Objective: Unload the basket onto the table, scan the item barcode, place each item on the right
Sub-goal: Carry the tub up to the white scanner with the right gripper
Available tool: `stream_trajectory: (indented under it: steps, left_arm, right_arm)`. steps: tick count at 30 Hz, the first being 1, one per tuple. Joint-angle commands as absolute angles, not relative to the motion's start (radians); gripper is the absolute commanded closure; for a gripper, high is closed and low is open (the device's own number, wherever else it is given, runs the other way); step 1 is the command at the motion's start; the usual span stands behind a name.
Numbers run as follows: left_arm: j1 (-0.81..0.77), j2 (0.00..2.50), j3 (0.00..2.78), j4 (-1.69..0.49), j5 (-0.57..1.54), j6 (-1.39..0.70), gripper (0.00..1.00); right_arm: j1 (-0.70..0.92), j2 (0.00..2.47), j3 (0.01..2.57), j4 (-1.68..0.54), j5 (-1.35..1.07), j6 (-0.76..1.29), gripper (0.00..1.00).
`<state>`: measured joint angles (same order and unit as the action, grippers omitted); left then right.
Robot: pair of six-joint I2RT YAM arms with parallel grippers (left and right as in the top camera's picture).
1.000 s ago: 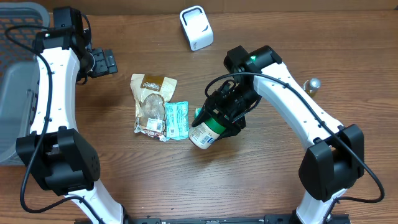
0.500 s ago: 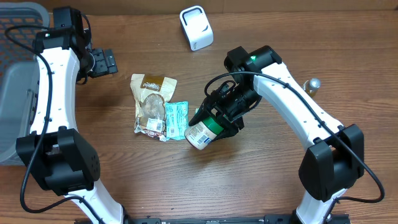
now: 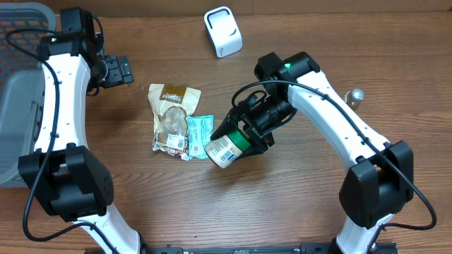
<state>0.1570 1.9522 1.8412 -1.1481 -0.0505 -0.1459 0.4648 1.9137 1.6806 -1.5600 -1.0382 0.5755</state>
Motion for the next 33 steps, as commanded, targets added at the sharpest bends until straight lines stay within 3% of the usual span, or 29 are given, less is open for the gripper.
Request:
stream_trajectory:
  steps: [1, 3, 5, 7, 9, 12, 15, 17, 21, 27, 33]
  left_arm:
    - [0.150, 1.942, 1.851, -1.147, -0.059, -0.127, 0.00]
    - [0.150, 1.942, 1.851, -1.147, -0.059, -0.127, 0.01]
    - [0.150, 1.942, 1.851, -1.147, -0.059, -0.127, 0.01]
    - [0.150, 1.942, 1.851, -1.147, -0.059, -0.127, 0.01]
    - [0.150, 1.942, 1.851, -1.147, -0.059, -0.127, 0.00]
    - [0.150, 1.942, 1.851, -1.147, -0.059, -0.127, 0.00]
    - [0.150, 1.942, 1.851, -1.147, -0.059, -0.127, 0.00]
    - [0.150, 1.942, 1.851, -1.147, -0.059, -0.127, 0.01]
    - [0.150, 1.942, 1.851, -1.147, -0.059, -0.127, 0.00]
    - [0.150, 1.942, 1.851, -1.147, -0.059, -0.127, 0.00]
    - [0.150, 1.942, 1.851, -1.147, -0.059, -0.127, 0.01]
  right_arm:
    - [0.464, 1.885, 1.701, -1.522, -1.039, 0.576, 0.66]
    - [0.464, 1.885, 1.701, -1.491, -0.937, 0.576, 0.66]
    - [0.464, 1.885, 1.701, -1.457, -0.797, 0.576, 0.55]
    - [0.464, 1.885, 1.701, -1.417, -0.621, 0.576, 0.51]
    - [0.464, 1.885, 1.701, -1.383, -0.421, 0.576, 0.52]
    - [0.464, 1.885, 1.701, -1.331, -0.197, 0.576, 0.63]
    - [0.464, 1.885, 1.701, -1.263, -0.055, 0.568, 0.61]
    - [0.464, 1.885, 1.702, -1.203, -0.039, 0.519, 0.54]
    - [0.464, 1.885, 1.750, -1.090, -0.149, 0.310, 0.55]
    - [0.464, 1.885, 2.013, -1.162, -0.159, 0.297, 0.55]
    - [0.465, 1.892, 2.053, -1.095, -0.142, 0.257, 0.55]
